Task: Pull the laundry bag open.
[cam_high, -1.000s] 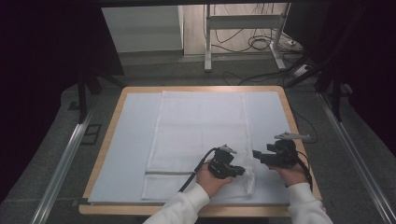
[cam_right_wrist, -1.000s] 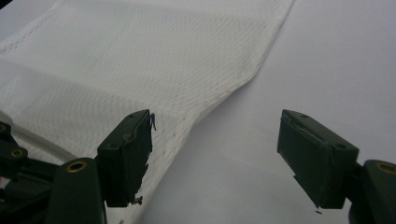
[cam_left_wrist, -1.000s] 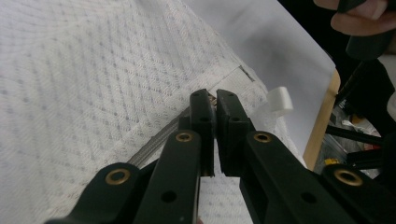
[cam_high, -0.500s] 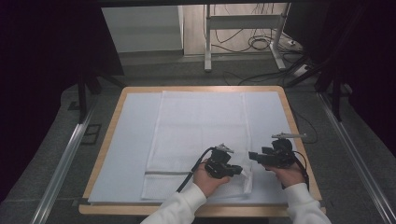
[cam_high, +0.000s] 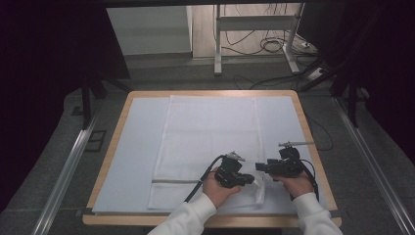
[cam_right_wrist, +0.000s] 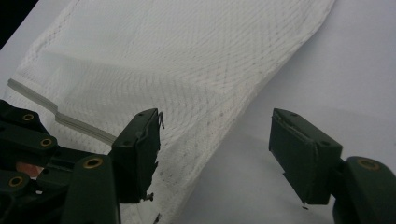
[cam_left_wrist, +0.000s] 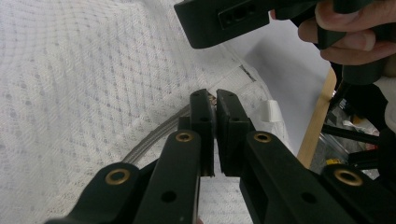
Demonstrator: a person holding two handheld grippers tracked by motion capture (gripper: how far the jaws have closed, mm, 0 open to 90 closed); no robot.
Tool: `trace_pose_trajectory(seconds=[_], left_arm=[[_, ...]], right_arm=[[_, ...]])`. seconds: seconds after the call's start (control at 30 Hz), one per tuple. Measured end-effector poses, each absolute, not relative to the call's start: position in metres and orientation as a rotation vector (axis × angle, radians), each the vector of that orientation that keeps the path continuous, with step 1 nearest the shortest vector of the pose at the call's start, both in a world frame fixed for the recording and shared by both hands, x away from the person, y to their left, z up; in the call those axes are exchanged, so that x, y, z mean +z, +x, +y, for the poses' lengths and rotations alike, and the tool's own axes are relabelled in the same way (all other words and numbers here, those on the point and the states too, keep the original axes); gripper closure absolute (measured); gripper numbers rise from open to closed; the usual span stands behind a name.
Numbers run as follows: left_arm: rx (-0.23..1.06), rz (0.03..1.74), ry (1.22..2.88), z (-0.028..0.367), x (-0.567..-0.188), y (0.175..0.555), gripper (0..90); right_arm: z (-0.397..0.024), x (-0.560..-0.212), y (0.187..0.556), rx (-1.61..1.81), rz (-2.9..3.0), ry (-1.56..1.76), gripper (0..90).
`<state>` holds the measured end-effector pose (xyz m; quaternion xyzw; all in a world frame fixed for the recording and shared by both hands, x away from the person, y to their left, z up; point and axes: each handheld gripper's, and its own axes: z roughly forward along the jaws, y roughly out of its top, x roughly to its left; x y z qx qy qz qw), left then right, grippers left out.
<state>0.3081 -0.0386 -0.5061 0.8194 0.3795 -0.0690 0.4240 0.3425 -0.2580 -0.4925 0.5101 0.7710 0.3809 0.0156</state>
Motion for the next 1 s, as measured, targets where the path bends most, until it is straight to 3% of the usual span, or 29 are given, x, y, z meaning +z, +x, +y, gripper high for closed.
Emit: trace_pose_trajectory(seconds=[0.43, 1.0], left_arm=[[-0.174, 0.946, 2.058, -0.043, -0.508, 0.307, 86.9], [-0.174, 0.946, 2.06, -0.044, -0.509, 0.307, 86.8]], right_arm=[[-0.26, -0.499, 0.345, 1.2, 2.403, 1.663, 35.2], [-0.249, -0.51, 0.35, 1.221, 2.445, 1.702, 44.3]])
